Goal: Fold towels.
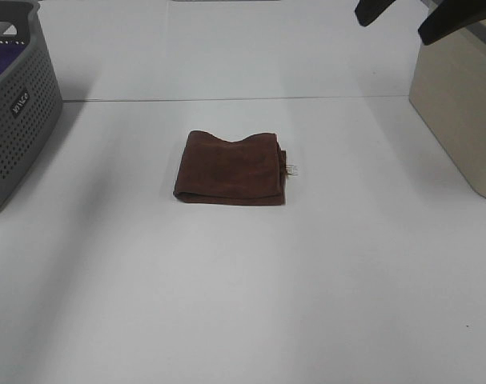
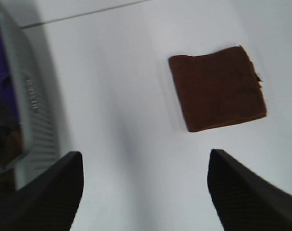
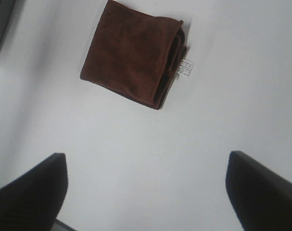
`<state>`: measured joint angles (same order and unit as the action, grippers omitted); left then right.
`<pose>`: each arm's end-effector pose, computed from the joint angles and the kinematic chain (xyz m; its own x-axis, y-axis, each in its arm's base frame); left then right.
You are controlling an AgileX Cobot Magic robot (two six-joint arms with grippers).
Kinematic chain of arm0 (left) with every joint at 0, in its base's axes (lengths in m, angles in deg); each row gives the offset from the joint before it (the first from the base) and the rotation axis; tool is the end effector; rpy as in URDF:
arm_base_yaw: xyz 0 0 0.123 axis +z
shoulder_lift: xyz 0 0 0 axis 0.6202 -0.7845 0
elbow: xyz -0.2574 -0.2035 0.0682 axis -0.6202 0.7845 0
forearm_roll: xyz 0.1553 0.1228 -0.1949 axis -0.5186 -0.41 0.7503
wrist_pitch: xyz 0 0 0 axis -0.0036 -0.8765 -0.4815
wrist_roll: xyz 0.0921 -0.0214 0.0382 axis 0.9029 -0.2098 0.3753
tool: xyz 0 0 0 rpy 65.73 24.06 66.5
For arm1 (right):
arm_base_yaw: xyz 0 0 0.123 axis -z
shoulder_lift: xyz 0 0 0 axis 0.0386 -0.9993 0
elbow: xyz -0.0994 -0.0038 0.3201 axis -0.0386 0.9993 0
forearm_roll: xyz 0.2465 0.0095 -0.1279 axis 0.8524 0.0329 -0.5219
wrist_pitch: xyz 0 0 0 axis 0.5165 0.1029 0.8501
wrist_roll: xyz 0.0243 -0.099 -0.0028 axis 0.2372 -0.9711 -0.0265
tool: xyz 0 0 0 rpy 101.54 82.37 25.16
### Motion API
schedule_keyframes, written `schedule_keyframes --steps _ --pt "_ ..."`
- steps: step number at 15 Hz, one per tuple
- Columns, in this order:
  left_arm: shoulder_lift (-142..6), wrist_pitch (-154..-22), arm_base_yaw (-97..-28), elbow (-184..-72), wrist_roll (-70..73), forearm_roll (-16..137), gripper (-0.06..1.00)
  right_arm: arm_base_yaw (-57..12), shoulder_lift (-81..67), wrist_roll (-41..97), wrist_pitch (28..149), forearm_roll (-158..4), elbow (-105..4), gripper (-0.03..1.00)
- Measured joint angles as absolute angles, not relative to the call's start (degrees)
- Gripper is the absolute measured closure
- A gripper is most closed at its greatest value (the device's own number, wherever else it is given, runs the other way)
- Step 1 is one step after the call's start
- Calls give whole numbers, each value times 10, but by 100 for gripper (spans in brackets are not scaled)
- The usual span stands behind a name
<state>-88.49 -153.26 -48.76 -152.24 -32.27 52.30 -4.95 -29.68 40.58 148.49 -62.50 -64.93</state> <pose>0.3738 -0.0782 0.4622 -0.8001 0.1180 -0.5881 0.2098 0.9736 -0.0900 0.3817 0.0851 0.4030 -0.8811 -0.1384 -0.4522 -0.3010 0.9016 0.3106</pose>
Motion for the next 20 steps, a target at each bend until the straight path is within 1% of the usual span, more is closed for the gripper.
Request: schedule_keyframes --steps 2,4,6,7,9,12,14,17,20 --pt "-805 -1534 -488 -1473 -349 471 27 -50 -213 406 1485 -643 -573 11" --pt "-734 -1534 -488 -1404 -355 455 27 -50 -146 410 1486 -667 -504 11" --pt "-637 -1536 -488 -1292 -357 448 27 -50 -63 425 1490 -700 -406 11" --pt "-541 -1537 -488 -1173 -365 446 27 -50 31 436 1490 -728 -312 11" --pt "-439 -1531 -488 -1044 -370 446 27 -50 120 442 1490 -757 -224 11" --pt "-299 -1499 -488 -897 -370 446 27 -50 266 446 1469 -785 -102 11" --pt "-223 -1487 -488 -837 -369 446 27 -50 352 446 1447 -786 -47 11" --pt "-154 -1468 -488 -791 -358 447 27 -50 451 446 1426 -786 -8 11" --pt "-131 -1444 -488 -771 -319 467 27 -50 528 446 1406 -786 3 11"
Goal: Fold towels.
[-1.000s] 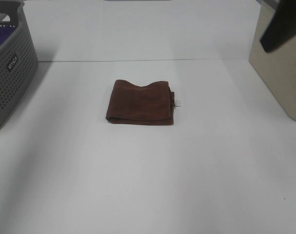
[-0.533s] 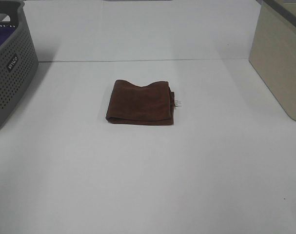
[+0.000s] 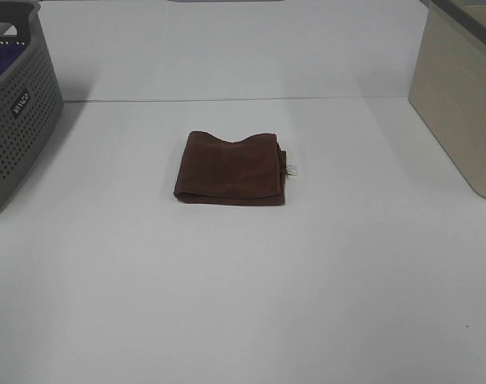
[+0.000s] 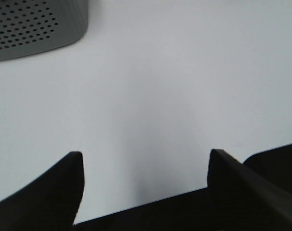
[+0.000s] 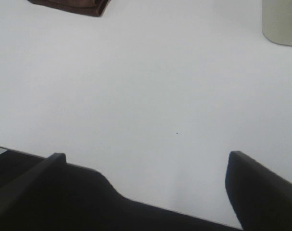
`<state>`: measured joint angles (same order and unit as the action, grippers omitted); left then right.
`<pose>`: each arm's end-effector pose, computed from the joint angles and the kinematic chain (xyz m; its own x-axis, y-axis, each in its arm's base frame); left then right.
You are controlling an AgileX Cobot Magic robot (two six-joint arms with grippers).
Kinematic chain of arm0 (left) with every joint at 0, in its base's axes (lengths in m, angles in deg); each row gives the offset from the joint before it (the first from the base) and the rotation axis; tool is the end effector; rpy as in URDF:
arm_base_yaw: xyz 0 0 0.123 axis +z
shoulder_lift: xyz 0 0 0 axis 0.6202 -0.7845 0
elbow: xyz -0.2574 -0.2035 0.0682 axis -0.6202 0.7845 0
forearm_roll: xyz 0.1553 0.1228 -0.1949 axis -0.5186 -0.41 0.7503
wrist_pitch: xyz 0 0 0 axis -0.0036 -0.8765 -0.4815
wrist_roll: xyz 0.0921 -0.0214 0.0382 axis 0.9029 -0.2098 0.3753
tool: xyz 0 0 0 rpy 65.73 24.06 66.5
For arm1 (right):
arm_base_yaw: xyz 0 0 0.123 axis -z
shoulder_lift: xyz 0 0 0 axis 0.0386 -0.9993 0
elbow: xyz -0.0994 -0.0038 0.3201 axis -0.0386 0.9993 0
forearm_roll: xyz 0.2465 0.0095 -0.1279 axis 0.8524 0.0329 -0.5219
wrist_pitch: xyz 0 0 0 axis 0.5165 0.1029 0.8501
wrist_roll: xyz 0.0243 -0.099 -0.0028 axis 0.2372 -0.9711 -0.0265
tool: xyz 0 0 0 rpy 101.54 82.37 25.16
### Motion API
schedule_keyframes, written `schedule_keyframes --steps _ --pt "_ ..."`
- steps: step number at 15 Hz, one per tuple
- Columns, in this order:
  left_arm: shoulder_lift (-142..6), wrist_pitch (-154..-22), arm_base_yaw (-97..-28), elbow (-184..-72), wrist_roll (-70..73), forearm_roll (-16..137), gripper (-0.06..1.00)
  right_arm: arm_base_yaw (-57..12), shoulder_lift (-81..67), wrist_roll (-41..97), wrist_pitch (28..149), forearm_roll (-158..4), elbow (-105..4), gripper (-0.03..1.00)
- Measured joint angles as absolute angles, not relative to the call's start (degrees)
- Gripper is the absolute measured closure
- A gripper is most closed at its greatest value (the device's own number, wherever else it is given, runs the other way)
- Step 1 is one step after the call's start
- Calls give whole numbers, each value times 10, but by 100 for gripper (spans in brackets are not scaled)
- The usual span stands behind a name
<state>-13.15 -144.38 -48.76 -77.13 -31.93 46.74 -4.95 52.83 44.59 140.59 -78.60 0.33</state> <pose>0.0298 -0.0055 0.2846 -0.6907 0.1392 -0.7097 0.1892 0.9819 0.0085 0.0127 0.0120 0.2897 -0.6264 -0.1307 -0.7685 -0.2339 0.9719 0.0253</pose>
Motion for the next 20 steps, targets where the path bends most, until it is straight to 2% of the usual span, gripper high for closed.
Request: schedule_keyframes --steps 20 --pt "-121 -1443 -481 -771 -306 478 27 -50 541 445 1405 -786 3 11"
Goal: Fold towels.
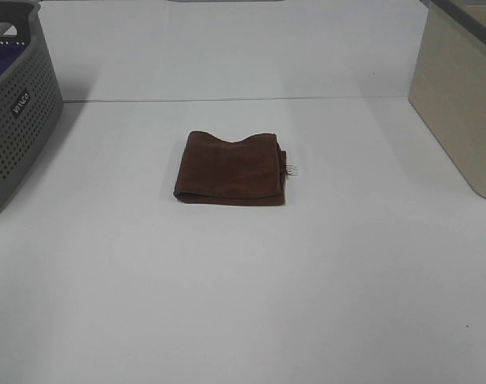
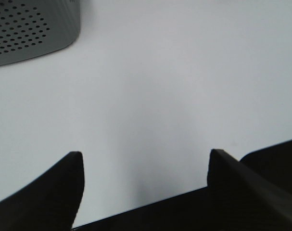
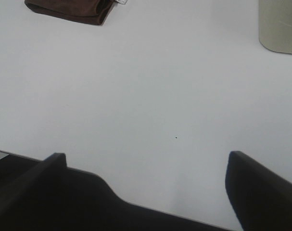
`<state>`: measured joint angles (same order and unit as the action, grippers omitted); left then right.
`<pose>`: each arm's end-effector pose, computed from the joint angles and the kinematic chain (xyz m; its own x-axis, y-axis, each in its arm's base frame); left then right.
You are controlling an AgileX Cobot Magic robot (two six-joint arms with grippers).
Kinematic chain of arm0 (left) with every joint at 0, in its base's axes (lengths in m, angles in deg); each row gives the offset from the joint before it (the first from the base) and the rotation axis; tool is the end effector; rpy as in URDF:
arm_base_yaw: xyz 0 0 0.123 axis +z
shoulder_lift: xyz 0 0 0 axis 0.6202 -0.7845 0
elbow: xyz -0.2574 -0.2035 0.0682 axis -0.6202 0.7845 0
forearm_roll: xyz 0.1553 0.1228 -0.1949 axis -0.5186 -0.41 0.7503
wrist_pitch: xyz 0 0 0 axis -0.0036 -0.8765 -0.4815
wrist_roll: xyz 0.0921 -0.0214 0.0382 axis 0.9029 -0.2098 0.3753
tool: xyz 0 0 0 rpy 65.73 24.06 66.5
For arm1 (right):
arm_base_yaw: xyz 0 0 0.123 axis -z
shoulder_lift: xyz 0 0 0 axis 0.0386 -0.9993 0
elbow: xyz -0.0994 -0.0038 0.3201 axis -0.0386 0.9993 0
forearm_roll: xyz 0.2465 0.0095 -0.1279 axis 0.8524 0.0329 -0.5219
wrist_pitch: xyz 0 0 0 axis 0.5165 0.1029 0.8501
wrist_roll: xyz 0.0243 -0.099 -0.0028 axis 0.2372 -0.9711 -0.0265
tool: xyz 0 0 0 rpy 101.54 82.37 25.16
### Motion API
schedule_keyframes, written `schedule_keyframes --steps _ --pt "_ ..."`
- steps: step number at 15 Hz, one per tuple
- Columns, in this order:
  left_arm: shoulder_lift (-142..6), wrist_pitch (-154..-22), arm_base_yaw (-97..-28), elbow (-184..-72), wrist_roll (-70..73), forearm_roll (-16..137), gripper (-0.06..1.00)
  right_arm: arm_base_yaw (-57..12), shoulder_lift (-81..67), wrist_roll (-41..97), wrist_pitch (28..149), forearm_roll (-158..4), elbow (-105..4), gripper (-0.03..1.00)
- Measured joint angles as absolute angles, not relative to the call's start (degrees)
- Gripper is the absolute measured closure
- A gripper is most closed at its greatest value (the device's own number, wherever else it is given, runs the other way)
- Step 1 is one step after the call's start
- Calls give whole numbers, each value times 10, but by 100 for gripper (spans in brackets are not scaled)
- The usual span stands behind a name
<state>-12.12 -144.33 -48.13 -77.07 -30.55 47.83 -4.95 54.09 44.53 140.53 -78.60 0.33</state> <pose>0.0268 -0.0064 0.2848 -0.6765 0.1437 -0.7222 0.1998 0.9798 0.0078 0.0091 0.0116 0.2900 -0.6085 -0.1294 -0.7830 -0.2349 0.9718 0.0220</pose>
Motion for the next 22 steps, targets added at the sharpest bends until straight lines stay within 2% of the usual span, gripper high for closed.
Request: schedule_keyframes --steps 2,4,7,11,22 --pt "-106 -1443 -459 -771 -306 478 27 -50 541 445 1405 -786 3 11" --pt "-46 -1443 -409 -771 -306 478 27 -50 572 445 1405 -786 3 11" --pt "11 -1443 -385 -771 -306 478 27 -32 617 445 1405 -784 3 11" --pt "54 -1444 -383 -771 -306 478 27 9 663 445 1404 -780 3 11" --pt "55 -1443 -383 -771 -305 478 27 10 663 445 1404 -775 6 11"
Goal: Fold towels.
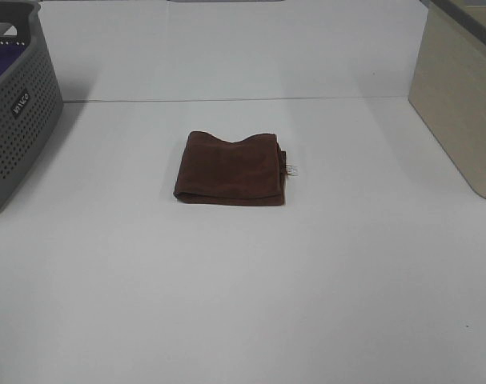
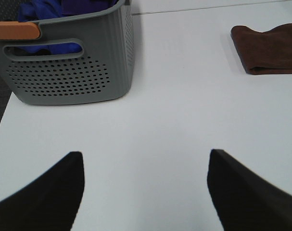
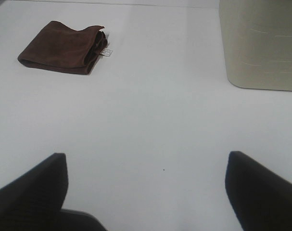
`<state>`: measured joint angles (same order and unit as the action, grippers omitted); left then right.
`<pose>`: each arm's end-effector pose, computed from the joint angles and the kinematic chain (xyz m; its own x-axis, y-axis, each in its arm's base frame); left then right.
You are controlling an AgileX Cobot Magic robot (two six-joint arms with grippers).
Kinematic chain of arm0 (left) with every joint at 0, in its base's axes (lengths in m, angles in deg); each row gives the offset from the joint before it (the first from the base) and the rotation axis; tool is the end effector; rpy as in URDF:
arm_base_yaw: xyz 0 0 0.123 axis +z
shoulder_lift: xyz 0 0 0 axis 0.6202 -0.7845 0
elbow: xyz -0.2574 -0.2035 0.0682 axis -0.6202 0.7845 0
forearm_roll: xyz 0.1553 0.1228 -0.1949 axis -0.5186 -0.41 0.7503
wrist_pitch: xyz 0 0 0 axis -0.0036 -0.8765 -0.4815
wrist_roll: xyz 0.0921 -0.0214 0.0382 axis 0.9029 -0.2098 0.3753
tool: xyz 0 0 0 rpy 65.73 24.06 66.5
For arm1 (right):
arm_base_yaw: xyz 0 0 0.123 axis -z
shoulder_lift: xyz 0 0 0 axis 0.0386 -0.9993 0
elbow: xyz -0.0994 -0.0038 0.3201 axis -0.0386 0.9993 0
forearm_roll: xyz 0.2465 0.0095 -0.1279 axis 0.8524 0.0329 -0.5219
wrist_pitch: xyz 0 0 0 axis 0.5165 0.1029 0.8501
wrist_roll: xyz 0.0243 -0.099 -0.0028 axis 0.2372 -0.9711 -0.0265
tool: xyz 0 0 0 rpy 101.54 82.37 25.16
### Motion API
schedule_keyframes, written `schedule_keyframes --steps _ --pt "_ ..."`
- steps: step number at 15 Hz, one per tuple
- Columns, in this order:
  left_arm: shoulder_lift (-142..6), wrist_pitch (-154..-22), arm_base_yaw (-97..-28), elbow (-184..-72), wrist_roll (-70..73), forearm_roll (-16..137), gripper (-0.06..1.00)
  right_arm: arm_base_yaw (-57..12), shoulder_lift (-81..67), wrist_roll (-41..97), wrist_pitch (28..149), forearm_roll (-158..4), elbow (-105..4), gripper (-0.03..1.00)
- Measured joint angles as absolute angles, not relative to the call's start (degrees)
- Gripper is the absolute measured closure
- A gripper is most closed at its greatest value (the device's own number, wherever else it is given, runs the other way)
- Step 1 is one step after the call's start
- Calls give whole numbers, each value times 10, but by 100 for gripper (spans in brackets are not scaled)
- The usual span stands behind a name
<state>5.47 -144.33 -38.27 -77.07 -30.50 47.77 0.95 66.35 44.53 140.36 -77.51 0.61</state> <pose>-0.0227 -0.0016 0.2856 -0.4406 0.0274 -0.8973 0.0251 0.9995 0.0182 -0.0248 0.0115 0.2874 -0.4396 -0.0526 -0.8966 -0.1463 0.9892 0.0137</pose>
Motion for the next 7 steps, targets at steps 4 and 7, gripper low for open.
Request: schedule_keyframes --steps 4,7 --pt "55 -1443 -383 -771 -305 478 27 10 663 445 1404 -775 6 11" --pt "55 -1443 -383 -771 -305 478 27 10 663 445 1404 -775 6 11"
